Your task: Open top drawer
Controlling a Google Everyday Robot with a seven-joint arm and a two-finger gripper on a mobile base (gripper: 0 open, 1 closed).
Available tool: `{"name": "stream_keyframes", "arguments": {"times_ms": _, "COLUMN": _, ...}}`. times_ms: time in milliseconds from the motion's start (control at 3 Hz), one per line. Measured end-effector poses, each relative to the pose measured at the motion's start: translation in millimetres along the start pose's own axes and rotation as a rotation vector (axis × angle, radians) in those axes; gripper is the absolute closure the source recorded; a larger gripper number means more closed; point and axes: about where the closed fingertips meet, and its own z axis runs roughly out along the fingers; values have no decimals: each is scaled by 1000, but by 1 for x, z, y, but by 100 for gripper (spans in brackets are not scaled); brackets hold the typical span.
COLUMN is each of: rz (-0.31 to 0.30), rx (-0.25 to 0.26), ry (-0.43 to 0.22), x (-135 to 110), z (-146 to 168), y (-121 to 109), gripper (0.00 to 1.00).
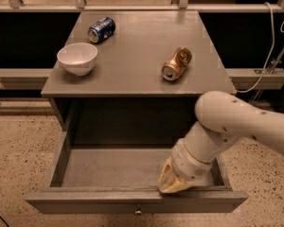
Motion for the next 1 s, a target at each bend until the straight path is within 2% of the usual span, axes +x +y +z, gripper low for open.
{"name": "stream_keyframes", "arguments": {"times_ms": 333, "rz": -2, "rx": -36, "ry": -29, "x": 7, "z": -46, "y": 80, "gripper": 100}}
{"name": "stream_keyframes", "arguments": {"times_ms": 667, "rz": 16, "rx": 63, "ry": -66, "x": 21, "z": -110, "y": 133, "gripper": 100}}
{"name": "stream_keyframes", "arguments": {"times_ms": 1000, "rz": 48, "rx": 186, "ry": -124, "x": 44, "z": -189, "y": 181, "gripper": 74}}
